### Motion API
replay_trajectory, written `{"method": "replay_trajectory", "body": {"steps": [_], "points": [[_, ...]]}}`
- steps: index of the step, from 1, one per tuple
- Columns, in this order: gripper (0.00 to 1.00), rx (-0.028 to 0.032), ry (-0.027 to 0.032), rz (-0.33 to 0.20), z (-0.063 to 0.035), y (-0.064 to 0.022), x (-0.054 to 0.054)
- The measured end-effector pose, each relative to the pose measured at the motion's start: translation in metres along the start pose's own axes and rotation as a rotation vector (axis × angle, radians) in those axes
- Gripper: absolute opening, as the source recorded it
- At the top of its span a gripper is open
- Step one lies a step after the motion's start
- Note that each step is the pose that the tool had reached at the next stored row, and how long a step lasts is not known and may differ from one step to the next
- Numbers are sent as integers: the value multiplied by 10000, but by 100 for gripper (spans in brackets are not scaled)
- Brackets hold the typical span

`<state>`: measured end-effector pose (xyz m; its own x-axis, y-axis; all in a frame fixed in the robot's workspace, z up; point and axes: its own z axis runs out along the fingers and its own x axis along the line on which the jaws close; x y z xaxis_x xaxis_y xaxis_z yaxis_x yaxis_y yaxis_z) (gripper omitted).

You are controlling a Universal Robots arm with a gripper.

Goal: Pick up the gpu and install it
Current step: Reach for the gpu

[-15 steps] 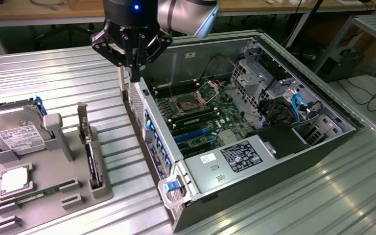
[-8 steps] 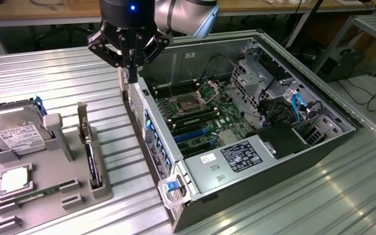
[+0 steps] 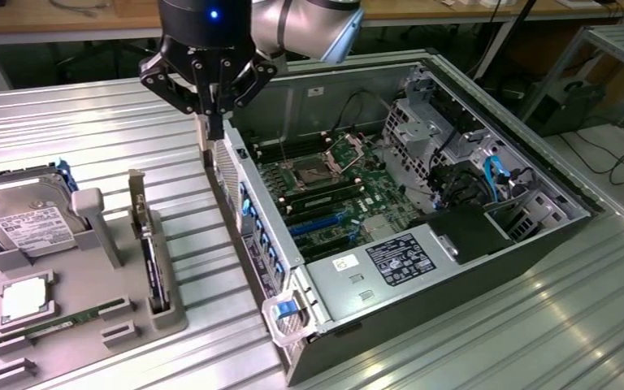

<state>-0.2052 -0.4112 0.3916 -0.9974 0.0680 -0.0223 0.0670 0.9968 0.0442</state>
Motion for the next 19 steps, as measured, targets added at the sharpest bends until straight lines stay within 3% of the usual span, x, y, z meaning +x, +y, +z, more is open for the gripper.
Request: {"method": "replay_trajectory", "body": {"steps": [19], "points": [[11, 1, 7, -9, 3, -33, 104]]}}
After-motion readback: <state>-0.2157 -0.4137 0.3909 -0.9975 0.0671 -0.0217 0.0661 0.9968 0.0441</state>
